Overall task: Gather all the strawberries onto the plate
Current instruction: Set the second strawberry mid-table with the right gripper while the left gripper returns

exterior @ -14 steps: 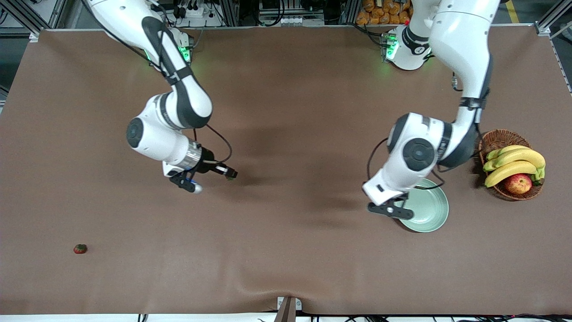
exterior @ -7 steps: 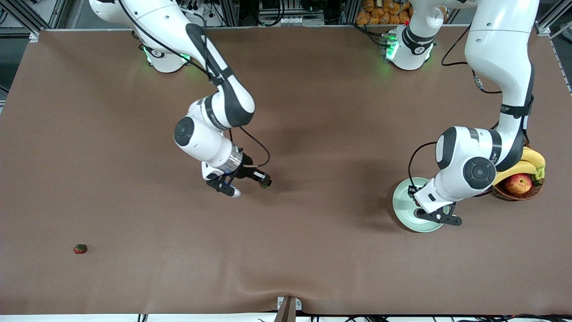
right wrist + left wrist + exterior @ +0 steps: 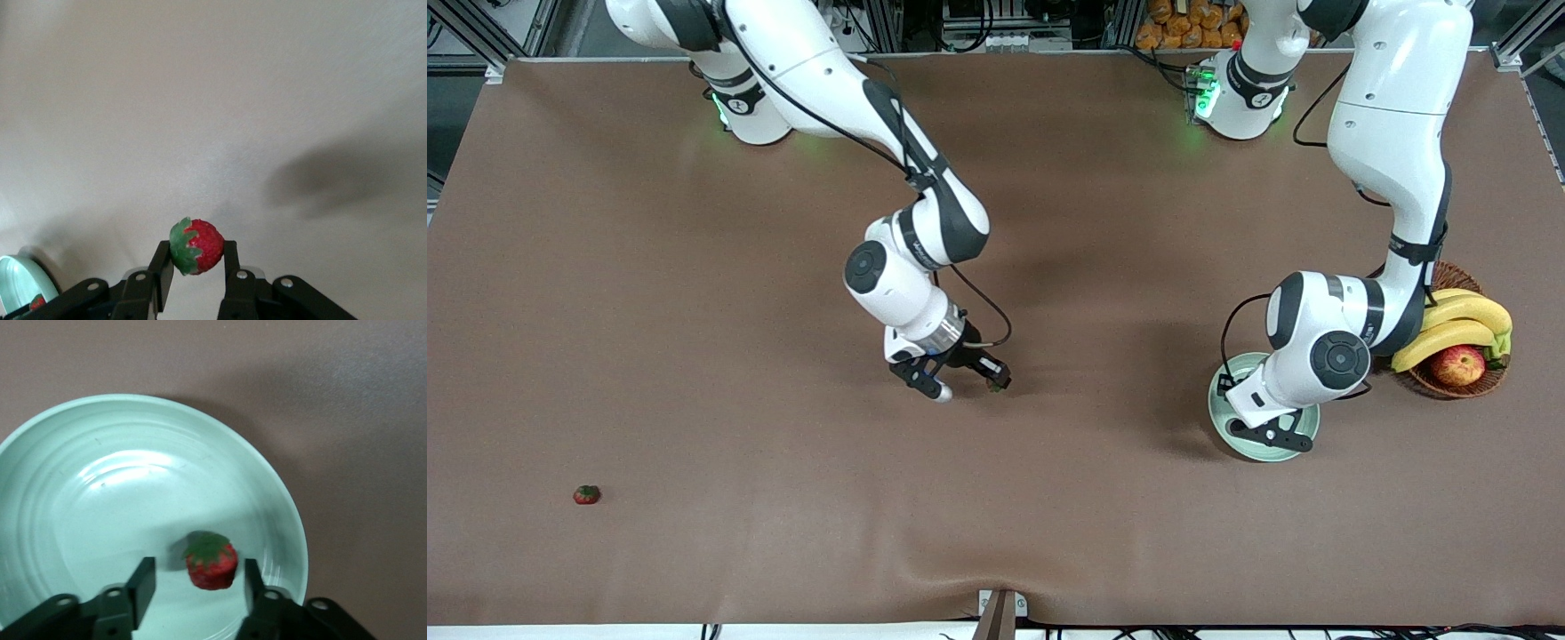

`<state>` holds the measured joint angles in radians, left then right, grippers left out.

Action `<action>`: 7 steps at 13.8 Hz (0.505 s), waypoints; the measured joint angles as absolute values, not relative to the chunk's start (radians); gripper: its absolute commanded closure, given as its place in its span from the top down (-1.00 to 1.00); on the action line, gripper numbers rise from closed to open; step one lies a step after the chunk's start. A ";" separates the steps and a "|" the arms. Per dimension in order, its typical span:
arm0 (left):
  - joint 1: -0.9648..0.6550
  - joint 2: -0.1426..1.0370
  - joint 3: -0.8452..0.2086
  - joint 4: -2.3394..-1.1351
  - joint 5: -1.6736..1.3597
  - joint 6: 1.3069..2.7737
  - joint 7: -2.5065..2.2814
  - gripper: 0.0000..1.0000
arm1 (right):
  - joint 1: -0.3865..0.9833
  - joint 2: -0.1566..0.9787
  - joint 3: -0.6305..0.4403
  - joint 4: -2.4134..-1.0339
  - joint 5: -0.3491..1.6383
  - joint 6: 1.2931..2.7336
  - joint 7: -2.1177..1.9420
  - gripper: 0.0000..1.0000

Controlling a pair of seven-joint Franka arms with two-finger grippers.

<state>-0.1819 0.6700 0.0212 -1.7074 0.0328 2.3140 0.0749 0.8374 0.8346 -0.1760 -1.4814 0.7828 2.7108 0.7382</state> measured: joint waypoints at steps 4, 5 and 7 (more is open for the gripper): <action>-0.186 0.659 0.015 -1.690 0.033 2.314 0.075 1.00 | 0.873 0.950 -0.177 -1.386 0.783 2.760 0.784 1.00; -0.187 0.649 0.004 -1.688 0.033 2.311 0.074 1.00 | 0.874 0.959 -0.177 -1.378 0.782 2.760 0.784 1.00; -0.187 0.623 -0.040 -1.687 0.032 2.291 0.048 1.00 | 0.876 0.961 -0.181 -1.369 0.781 2.760 0.784 1.00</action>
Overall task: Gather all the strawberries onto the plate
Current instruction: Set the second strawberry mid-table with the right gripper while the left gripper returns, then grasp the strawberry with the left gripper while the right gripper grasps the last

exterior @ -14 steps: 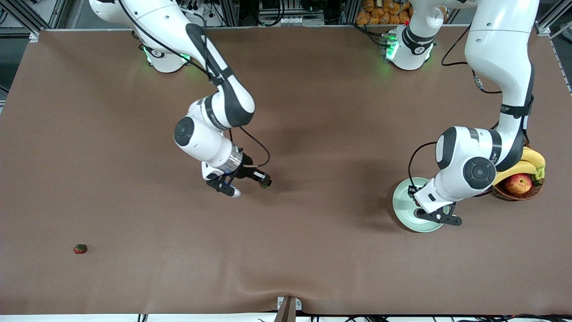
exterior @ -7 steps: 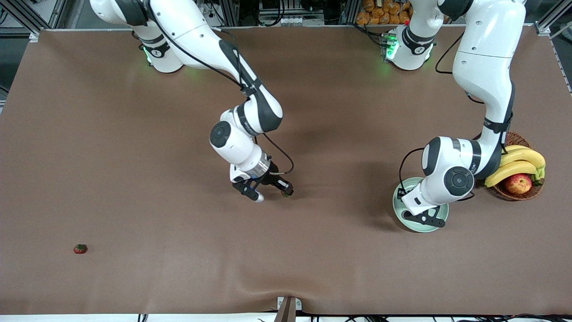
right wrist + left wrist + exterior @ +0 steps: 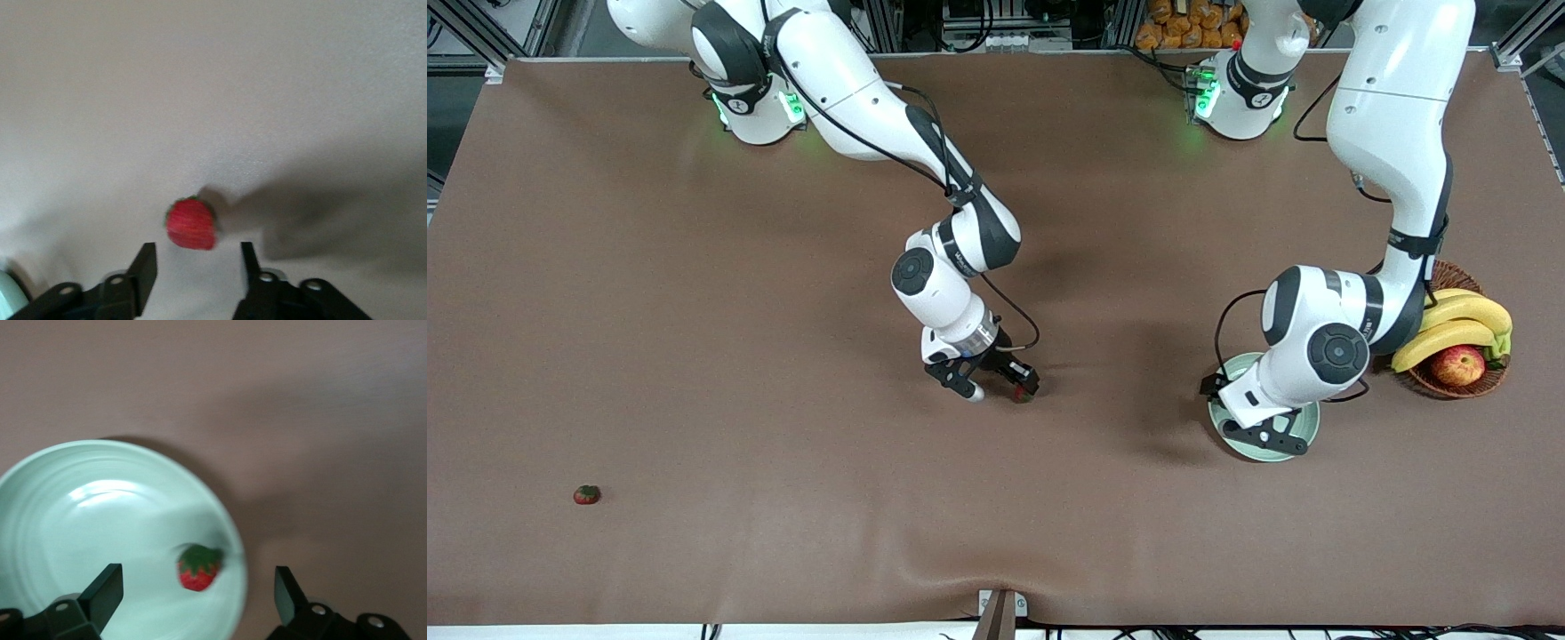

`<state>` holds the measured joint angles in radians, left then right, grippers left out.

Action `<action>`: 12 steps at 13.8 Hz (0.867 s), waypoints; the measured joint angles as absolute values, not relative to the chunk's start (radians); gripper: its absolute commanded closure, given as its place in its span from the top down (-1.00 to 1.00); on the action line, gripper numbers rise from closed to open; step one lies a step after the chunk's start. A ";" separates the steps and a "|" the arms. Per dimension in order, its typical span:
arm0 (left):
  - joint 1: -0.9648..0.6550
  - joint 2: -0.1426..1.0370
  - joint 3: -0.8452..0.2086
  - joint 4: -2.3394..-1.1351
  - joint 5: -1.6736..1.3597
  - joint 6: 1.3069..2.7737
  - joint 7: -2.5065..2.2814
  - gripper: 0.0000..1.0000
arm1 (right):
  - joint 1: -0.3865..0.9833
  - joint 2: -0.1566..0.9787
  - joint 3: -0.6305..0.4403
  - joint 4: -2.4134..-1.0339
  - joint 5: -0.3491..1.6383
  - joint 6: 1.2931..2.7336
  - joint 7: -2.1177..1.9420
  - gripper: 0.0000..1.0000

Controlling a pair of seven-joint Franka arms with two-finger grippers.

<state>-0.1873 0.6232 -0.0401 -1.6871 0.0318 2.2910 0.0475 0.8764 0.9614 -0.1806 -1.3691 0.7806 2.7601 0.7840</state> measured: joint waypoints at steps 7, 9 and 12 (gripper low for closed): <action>-0.212 0.584 -0.207 -1.678 0.031 2.254 -0.198 1.00 | 0.877 0.871 -0.265 -1.424 0.775 2.732 0.740 1.00; -0.247 0.591 -0.223 -1.657 0.031 2.255 -0.255 1.00 | 0.875 0.791 -0.324 -1.497 0.775 2.649 0.657 1.00; -0.331 0.630 -0.222 -1.621 0.031 2.305 -0.348 1.00 | 0.871 0.680 -0.481 -1.586 0.774 2.423 0.522 1.00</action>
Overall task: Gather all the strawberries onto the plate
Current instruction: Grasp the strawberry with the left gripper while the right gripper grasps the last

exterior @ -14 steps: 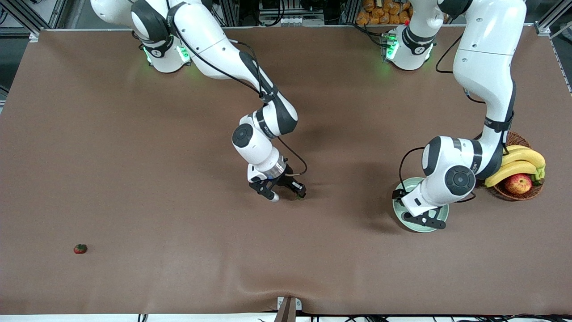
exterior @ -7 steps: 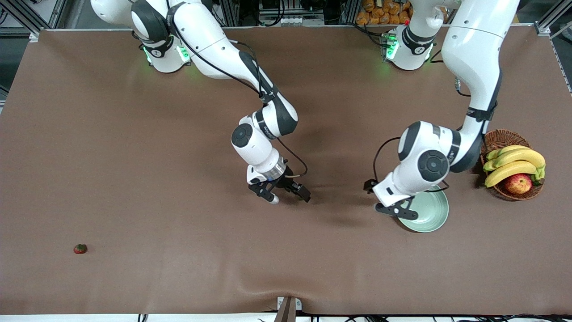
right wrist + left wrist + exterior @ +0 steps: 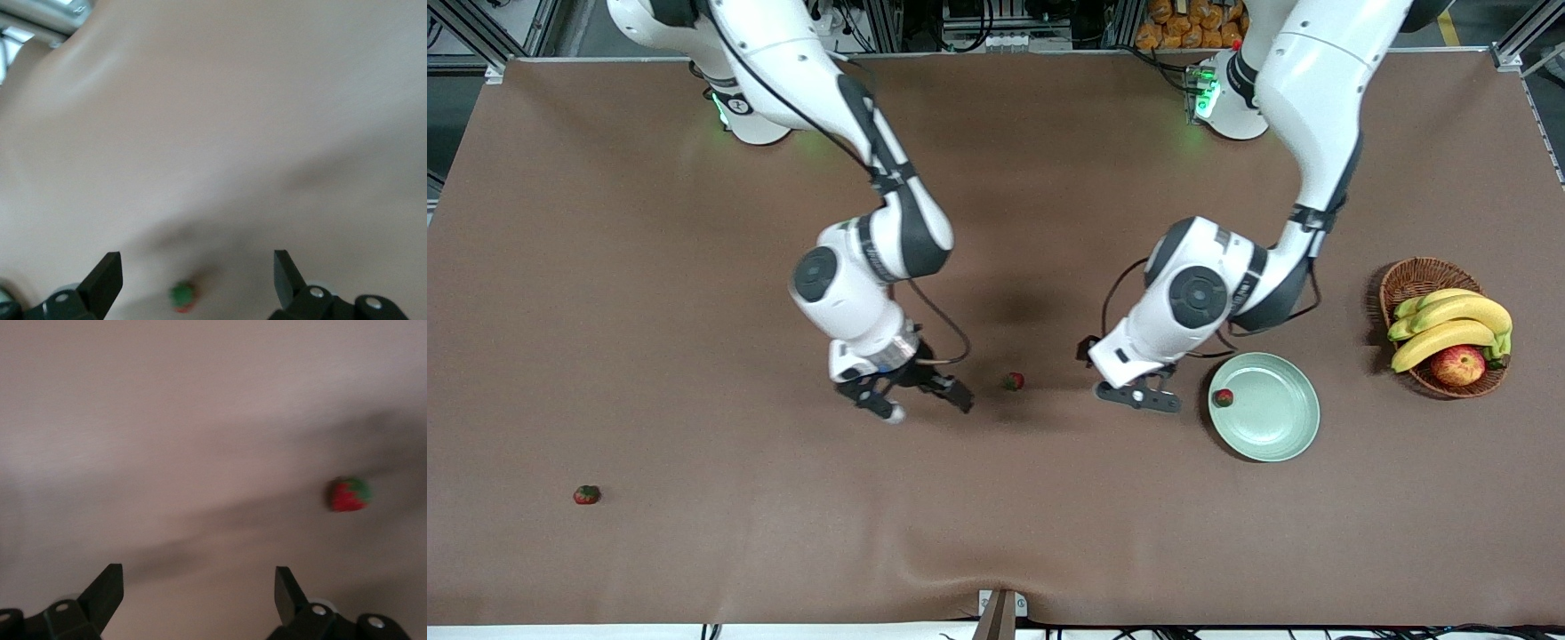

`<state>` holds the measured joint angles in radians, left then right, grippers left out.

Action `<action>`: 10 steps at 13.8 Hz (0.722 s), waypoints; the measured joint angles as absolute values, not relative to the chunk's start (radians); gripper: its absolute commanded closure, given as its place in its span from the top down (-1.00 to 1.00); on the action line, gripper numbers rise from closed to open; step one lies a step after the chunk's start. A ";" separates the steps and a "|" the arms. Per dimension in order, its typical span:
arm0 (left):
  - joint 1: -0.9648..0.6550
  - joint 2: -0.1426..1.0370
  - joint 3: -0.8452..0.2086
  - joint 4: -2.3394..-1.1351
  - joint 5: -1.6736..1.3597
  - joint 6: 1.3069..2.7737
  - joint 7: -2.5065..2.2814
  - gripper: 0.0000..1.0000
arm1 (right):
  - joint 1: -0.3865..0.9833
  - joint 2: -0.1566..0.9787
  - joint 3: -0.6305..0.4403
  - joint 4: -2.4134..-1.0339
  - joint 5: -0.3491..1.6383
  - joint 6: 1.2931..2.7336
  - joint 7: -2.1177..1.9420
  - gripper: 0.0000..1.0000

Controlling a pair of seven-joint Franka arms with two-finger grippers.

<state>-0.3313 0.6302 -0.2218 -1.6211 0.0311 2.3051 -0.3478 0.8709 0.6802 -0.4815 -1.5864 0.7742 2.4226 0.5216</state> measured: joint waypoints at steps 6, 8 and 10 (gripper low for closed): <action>-0.357 0.777 -0.221 -1.563 0.031 2.561 -0.368 1.00 | 0.727 0.659 -0.699 -1.637 0.625 2.248 0.388 1.00; -0.393 0.810 -0.222 -1.532 0.031 2.588 -0.427 1.00 | 0.599 0.663 -0.699 -1.640 0.555 2.245 0.267 1.00; -0.450 0.816 -0.221 -1.510 0.031 2.590 -0.513 1.00 | 0.463 0.676 -0.698 -1.639 0.543 2.246 0.088 1.00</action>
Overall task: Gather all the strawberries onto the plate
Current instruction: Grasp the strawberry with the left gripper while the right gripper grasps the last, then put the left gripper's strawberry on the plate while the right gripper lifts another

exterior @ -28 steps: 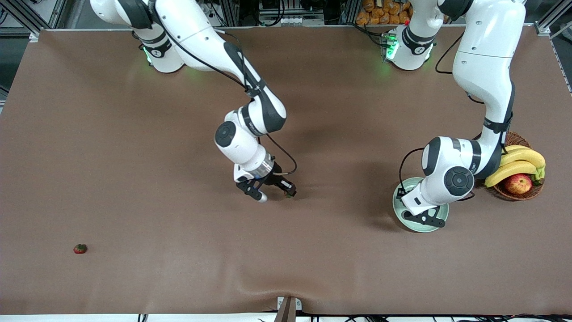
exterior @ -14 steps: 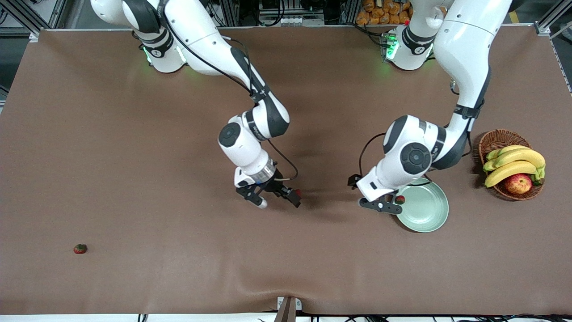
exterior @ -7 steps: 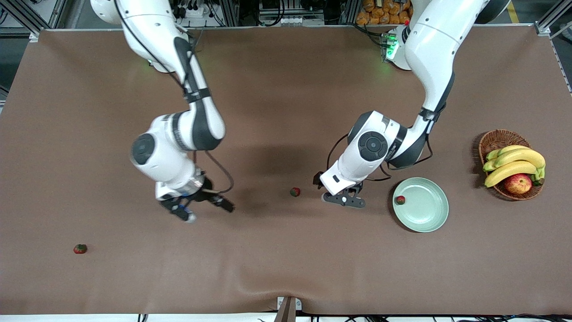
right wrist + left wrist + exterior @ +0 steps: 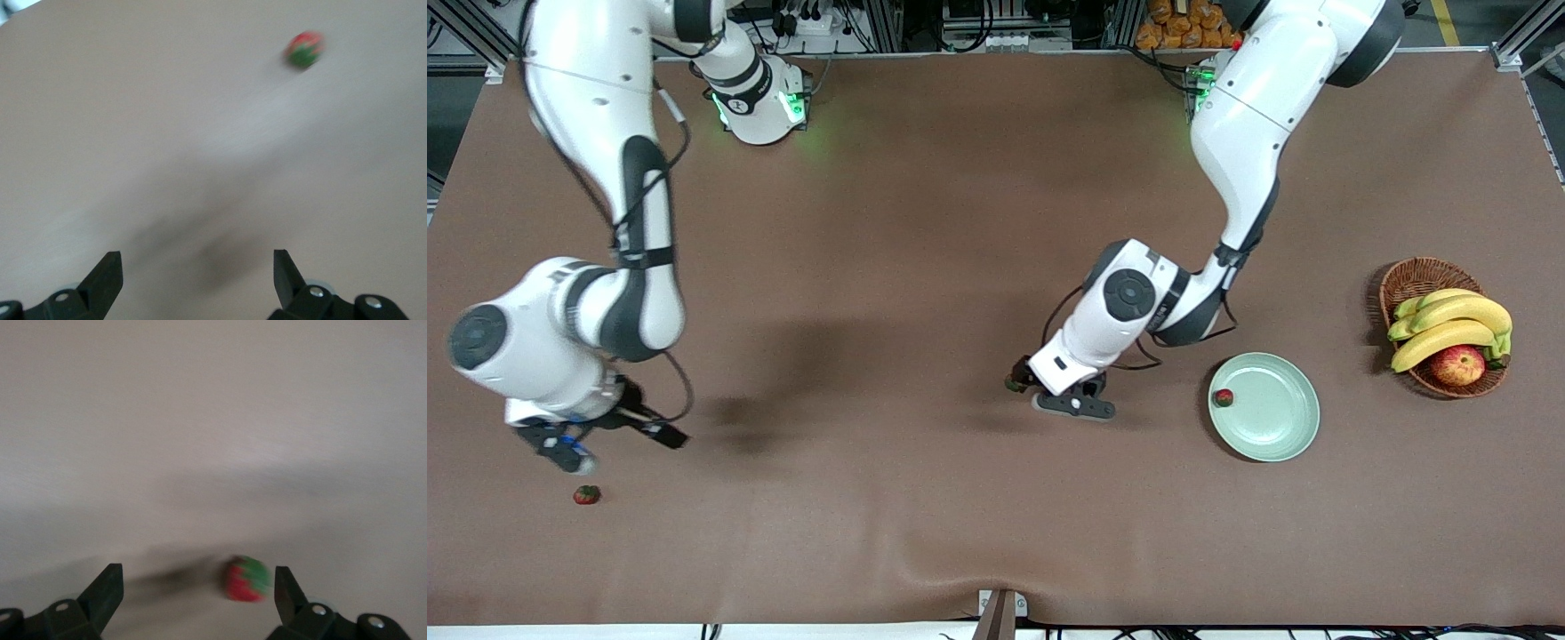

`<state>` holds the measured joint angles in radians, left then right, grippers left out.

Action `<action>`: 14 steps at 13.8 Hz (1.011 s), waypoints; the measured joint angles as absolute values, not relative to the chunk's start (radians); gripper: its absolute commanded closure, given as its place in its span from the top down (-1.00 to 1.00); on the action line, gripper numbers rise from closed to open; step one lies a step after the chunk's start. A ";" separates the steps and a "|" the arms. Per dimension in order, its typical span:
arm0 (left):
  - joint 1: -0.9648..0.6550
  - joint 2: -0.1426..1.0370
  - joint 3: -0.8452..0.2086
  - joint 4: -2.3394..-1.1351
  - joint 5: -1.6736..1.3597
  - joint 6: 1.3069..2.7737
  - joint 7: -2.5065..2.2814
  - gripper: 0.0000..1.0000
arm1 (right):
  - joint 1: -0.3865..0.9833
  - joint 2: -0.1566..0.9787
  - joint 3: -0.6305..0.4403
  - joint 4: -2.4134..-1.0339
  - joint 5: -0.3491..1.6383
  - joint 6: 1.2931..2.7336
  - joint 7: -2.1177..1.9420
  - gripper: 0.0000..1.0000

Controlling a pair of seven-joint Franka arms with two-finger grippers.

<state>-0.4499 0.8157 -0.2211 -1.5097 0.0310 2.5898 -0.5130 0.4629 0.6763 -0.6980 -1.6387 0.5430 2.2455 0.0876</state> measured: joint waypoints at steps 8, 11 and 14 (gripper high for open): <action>-0.590 0.872 -0.119 -1.467 0.076 2.636 -0.542 0.78 | 0.055 0.941 -0.415 -1.356 0.537 2.482 -0.219 1.00; -0.596 0.884 -0.118 -1.466 0.100 2.636 -0.543 0.42 | 0.054 1.044 -0.406 -1.251 0.533 2.540 -0.249 1.00; -0.601 0.892 -0.115 -1.466 0.101 2.636 -0.542 0.16 | 0.050 1.084 -0.407 -1.206 0.532 2.575 -0.281 1.00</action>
